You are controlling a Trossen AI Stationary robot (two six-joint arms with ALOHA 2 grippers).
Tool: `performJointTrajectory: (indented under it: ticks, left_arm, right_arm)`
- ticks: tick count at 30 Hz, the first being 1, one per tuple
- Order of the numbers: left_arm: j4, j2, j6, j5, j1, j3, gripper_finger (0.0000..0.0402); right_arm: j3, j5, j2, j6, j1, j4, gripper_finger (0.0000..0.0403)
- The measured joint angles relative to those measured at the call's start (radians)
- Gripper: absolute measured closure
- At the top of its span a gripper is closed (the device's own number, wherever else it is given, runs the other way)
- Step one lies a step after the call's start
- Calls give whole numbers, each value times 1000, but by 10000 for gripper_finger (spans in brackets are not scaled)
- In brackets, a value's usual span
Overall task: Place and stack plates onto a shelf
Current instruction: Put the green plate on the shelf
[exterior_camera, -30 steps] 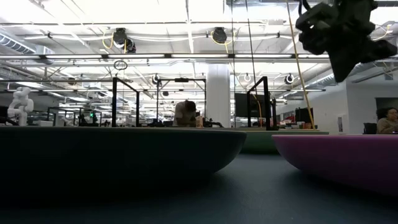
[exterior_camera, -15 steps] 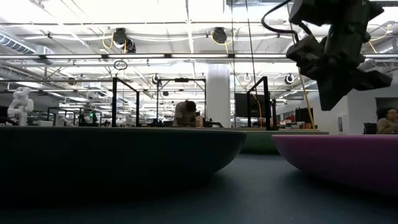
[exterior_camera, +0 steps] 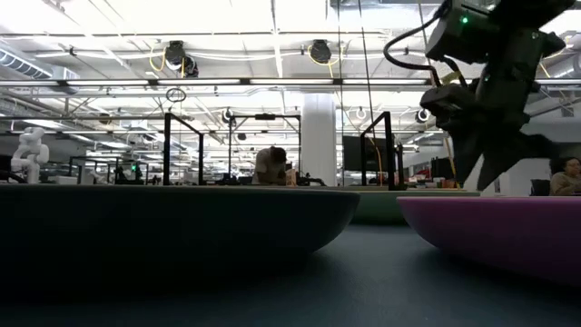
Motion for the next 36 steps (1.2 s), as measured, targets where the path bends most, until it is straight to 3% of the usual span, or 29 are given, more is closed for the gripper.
performJointTrajectory:
  ticks: [6, 14, 25, 36]
  left_arm:
    - [0, 0, -24, 0, 0, 0, 398]
    - [1, 0, -1, -1, 0, 0, 398]
    - [2, 0, 27, -95, 1, 0, 398]
    - [2, 0, 21, -106, 1, 0, 398]
  right_arm:
    - [-62, 33, 0, 50, 0, 97, 255]
    - [-101, 84, 0, 59, 0, 160, 289]
    - [-196, 42, -1, 144, 0, 312, 396]
    - [-205, 29, -18, 197, 1, 482, 401]
